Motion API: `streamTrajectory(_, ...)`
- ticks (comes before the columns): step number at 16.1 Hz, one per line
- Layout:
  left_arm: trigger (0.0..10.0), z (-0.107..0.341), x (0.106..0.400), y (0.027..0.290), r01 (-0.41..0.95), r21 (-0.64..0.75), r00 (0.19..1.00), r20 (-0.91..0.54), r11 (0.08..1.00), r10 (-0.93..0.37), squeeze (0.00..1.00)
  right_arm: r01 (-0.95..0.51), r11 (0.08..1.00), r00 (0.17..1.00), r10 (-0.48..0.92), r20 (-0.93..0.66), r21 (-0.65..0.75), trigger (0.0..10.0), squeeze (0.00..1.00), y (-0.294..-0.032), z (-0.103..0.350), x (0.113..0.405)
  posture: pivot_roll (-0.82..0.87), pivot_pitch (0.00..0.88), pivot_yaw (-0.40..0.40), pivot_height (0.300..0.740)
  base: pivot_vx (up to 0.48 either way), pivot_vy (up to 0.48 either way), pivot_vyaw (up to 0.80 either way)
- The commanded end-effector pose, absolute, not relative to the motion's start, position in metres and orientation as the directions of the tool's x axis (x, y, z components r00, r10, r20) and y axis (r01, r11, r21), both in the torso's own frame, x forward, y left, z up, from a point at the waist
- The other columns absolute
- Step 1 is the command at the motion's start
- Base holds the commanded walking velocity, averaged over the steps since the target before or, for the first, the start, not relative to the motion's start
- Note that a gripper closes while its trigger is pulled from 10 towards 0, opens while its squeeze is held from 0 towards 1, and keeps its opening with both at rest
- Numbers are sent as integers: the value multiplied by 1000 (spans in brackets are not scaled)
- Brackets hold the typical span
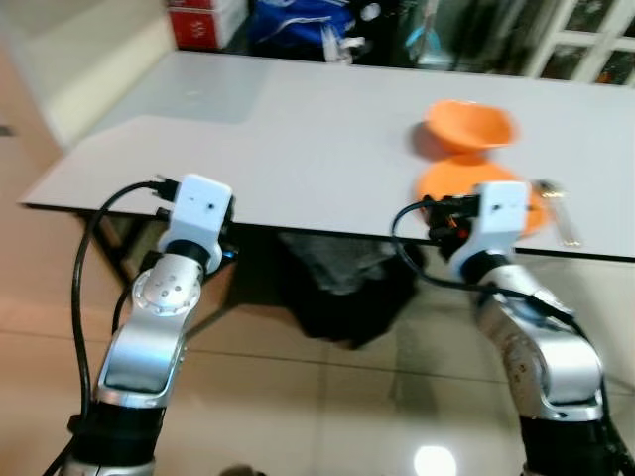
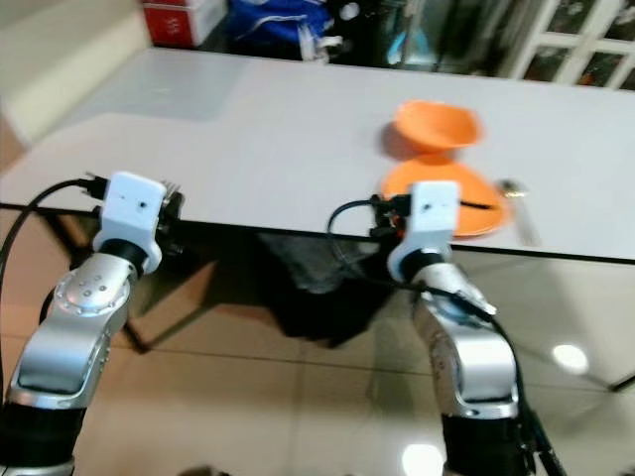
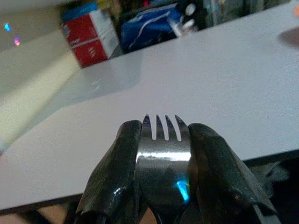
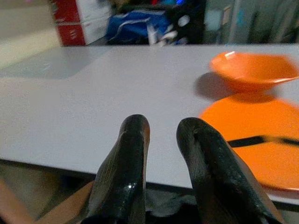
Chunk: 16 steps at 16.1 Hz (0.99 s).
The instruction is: Setting the table
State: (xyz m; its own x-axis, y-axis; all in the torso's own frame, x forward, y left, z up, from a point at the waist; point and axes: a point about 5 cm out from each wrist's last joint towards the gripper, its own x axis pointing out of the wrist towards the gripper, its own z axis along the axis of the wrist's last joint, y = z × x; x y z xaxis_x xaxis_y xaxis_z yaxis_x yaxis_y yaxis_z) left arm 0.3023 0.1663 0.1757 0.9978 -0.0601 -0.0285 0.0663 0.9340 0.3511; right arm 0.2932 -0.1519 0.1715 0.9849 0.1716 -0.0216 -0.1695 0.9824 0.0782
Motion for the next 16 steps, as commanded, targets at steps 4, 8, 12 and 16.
streamTrajectory(4, 10000, 183, 303, 171, 22, 288, 1000, 6, 957, -24, 0, -172, 982, 985, 172, 6, 78, 10000, 0, -148, 178, 295, -4, 10, -8, 740, 0, -240, 0)
streamTrajectory(8, 10000, 183, 303, 171, 73, 237, 997, -16, 969, -72, 0, -183, 977, 983, 185, -1, 111, 10000, 0, -144, 178, 297, -1, 0, -10, 740, 186, 0, 0)
streamTrajectory(12, 10000, 182, 302, 173, 71, 228, 997, -24, 971, -67, 0, -192, 975, 981, 193, 0, 107, 10000, 0, -142, 177, 297, -1, 0, -8, 740, 437, 0, 0)
streamTrajectory(16, 10000, 182, 303, 174, 78, 232, 997, -30, 970, -73, 0, -198, 972, 980, 200, 1, 124, 10000, 0, -140, 178, 298, -2, 0, -8, 740, 450, 0, -148)
